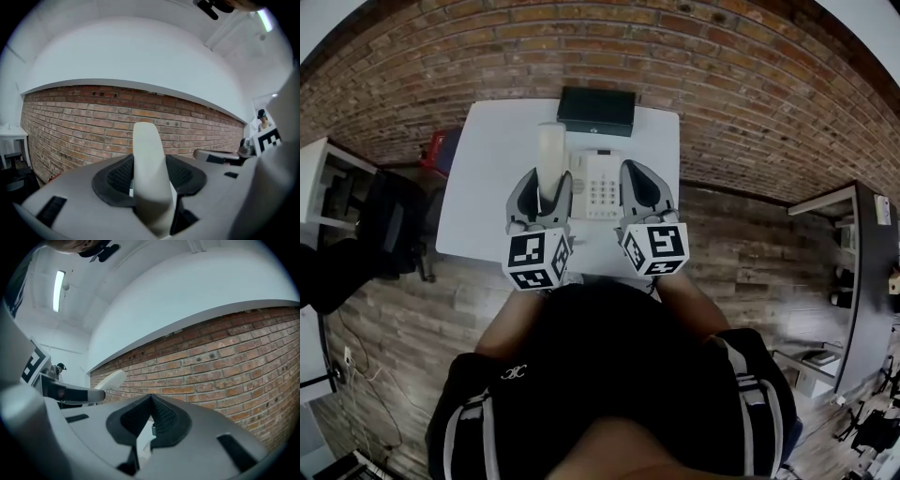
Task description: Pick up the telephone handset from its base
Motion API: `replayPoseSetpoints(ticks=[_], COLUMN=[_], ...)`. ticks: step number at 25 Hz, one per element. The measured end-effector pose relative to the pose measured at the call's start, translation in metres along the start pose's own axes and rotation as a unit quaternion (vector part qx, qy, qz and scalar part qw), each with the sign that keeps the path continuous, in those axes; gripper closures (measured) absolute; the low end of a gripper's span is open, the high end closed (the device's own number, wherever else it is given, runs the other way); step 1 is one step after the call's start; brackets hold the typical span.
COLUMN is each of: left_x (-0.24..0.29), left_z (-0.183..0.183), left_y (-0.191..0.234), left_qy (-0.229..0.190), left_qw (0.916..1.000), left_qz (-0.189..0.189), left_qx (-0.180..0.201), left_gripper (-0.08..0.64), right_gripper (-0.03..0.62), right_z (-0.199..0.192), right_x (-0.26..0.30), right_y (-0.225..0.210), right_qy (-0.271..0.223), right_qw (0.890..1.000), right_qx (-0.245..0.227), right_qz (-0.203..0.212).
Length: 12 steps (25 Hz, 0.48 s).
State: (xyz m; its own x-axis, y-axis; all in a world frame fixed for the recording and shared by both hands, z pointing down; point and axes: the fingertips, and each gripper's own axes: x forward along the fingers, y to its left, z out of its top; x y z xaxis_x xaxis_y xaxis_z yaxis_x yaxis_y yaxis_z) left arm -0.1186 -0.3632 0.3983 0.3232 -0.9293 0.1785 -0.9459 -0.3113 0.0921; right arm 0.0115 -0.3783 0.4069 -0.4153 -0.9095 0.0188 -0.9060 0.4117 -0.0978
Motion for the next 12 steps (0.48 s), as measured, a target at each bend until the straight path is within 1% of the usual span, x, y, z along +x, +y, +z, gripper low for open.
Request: replayPoseSetpoints(ticks=[6, 12], left_x=[-0.002, -0.003], left_z=[-0.012, -0.014], left_y=[0.007, 0.005], left_qy=[0.011, 0.016], left_qw=[0.9999, 0.9999], left_qz=[0.006, -0.003], left_qx=[-0.009, -0.001], left_gripper=[0.348, 0.348], right_gripper=[0.594, 0.595], right_z=[0.002, 0.001], right_x=[-0.001, -0.006], right_y=[0.008, 0.01], right_qy=[-0.004, -0.003], right_qw=[1.0, 1.0], right_qx=[0.001, 0.0], right_qz=[0.005, 0.0])
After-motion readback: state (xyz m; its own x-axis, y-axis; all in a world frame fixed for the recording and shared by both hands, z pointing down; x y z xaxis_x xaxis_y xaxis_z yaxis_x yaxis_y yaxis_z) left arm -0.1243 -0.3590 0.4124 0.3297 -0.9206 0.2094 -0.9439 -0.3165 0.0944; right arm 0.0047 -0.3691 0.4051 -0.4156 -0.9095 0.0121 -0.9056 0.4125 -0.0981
